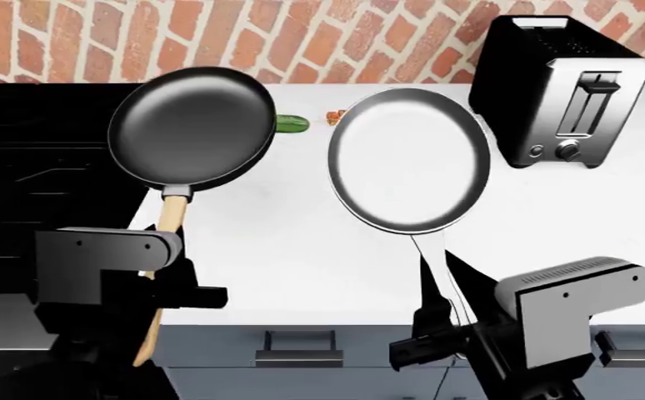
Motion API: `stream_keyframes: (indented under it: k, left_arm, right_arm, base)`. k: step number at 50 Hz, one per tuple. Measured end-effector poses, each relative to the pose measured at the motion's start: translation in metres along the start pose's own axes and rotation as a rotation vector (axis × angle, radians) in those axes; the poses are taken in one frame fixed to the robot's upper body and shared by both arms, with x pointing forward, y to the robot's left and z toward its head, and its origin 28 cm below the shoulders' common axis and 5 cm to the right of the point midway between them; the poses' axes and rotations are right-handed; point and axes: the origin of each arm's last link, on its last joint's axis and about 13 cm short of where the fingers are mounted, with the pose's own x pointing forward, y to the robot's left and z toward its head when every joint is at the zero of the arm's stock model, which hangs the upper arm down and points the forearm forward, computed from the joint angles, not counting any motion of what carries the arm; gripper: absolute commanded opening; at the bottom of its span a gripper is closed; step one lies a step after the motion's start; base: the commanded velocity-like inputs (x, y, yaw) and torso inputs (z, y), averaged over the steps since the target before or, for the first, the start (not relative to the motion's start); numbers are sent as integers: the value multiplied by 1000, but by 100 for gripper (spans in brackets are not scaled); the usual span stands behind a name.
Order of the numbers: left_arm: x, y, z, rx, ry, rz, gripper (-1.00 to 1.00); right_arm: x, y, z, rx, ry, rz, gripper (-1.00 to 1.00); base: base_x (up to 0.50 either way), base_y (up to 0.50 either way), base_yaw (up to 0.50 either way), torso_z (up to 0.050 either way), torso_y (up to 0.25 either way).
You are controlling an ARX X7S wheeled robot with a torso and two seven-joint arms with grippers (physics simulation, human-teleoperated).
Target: Place both pans onto different burners. Then place the pickle and the skewer on different pans.
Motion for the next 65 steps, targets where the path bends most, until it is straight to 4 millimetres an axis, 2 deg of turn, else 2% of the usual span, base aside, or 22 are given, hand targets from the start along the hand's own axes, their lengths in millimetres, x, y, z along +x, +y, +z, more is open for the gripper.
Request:
stream_keyframes:
  k: [65]
  left_arm:
    - [-1,6,4,-1,-32,26,-100]
  right_arm:
    - [-3,4,-1,8,-19,37,-100]
  base:
    - [41,500,0,2,4]
